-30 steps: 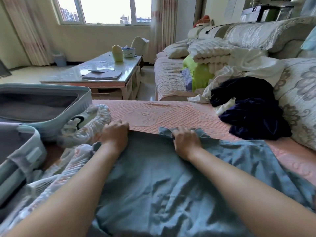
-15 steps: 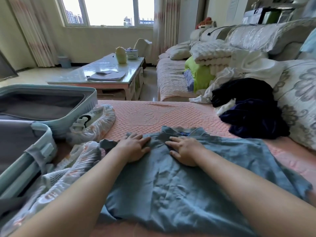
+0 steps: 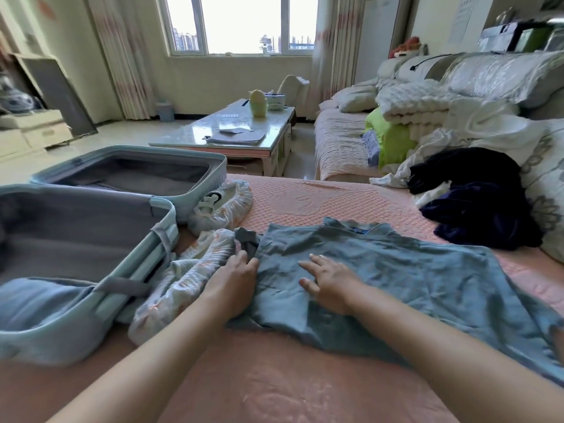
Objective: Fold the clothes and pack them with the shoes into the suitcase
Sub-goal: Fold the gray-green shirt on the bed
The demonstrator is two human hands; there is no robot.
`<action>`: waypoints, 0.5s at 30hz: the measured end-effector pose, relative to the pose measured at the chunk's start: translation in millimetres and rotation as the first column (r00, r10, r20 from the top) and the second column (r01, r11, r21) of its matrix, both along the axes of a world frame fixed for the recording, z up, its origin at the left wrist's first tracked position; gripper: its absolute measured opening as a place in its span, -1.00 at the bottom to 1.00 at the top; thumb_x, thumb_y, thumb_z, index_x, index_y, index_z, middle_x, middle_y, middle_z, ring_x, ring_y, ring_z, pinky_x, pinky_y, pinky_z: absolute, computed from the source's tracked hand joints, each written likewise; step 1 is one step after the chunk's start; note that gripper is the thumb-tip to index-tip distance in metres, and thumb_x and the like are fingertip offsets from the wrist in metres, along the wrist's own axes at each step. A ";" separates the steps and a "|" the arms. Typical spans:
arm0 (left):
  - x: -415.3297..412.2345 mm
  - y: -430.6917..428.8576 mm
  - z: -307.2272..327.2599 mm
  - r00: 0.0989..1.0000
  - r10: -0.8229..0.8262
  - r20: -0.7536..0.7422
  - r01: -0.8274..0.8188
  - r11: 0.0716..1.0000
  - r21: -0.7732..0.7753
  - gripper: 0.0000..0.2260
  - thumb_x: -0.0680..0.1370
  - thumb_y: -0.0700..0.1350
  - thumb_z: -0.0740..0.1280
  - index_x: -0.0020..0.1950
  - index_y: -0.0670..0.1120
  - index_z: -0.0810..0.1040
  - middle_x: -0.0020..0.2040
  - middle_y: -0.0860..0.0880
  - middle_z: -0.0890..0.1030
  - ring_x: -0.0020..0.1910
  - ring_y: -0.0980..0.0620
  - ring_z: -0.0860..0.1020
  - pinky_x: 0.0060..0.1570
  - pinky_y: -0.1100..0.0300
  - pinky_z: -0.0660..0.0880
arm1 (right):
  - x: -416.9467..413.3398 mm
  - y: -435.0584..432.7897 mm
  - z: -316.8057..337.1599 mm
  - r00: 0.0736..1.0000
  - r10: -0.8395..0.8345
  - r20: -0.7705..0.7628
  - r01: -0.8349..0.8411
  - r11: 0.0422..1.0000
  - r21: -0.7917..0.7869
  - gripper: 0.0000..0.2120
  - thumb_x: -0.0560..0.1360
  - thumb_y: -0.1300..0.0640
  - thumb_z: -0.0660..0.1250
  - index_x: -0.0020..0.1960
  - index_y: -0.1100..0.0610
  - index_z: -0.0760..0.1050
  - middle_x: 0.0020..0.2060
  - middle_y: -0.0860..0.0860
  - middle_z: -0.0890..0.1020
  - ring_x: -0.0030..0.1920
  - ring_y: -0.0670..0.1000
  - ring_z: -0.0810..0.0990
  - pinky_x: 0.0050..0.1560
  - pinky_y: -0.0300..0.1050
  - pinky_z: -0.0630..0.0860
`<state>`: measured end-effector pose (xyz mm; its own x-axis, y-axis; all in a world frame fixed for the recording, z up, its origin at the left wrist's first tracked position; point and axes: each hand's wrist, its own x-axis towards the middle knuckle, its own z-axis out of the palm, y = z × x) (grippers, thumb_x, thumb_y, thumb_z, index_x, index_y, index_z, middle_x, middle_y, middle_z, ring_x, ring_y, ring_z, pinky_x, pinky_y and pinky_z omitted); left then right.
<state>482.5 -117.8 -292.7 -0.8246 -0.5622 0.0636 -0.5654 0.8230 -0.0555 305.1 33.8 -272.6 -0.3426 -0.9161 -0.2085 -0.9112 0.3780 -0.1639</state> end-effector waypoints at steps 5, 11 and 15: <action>31.5 43.9 9.5 0.973 0.205 -0.103 -0.181 0.961 0.208 -0.74 0.63 -0.02 0.19 0.26 -0.12 0.32 0.19 -0.18 0.52 0.17 -0.20 0.54 0.04 0.02 0.45 | 41.9 16.8 -12.6 0.997 0.081 0.017 -0.079 0.993 -0.091 -0.41 0.66 -0.24 0.02 0.63 -0.10 0.03 0.64 0.00 -0.04 0.62 0.00 -0.09 0.59 0.02 -0.09; 40.2 55.3 27.8 0.652 0.545 -0.528 -0.055 0.728 0.684 -0.79 0.61 -0.24 0.19 0.18 -0.02 0.49 0.03 -0.08 0.61 0.08 -0.13 0.57 0.11 0.06 0.45 | 59.3 46.1 -13.9 0.957 0.274 -0.092 -0.283 0.953 -0.105 -0.16 0.49 -0.07 0.26 0.65 -0.05 -0.08 0.64 0.01 -0.05 0.62 -0.01 -0.08 0.60 -0.04 -0.13; 51.4 53.0 38.0 0.766 0.317 -0.559 0.064 0.828 0.557 -0.64 0.51 -0.37 0.10 0.00 0.07 0.49 -0.09 0.01 0.54 -0.11 -0.06 0.53 -0.16 0.14 0.45 | 55.6 59.7 -13.0 0.967 0.255 -0.024 -0.256 0.957 -0.138 -0.19 0.50 0.26 0.17 0.65 -0.02 -0.10 0.64 0.01 -0.10 0.62 -0.04 -0.14 0.59 -0.11 -0.12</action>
<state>533.9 -64.8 -254.8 -0.6267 -0.7565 0.1871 -0.4160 0.5278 0.7405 360.7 93.5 -285.6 -0.0943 -0.9930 -0.0714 -0.9755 0.1065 -0.1926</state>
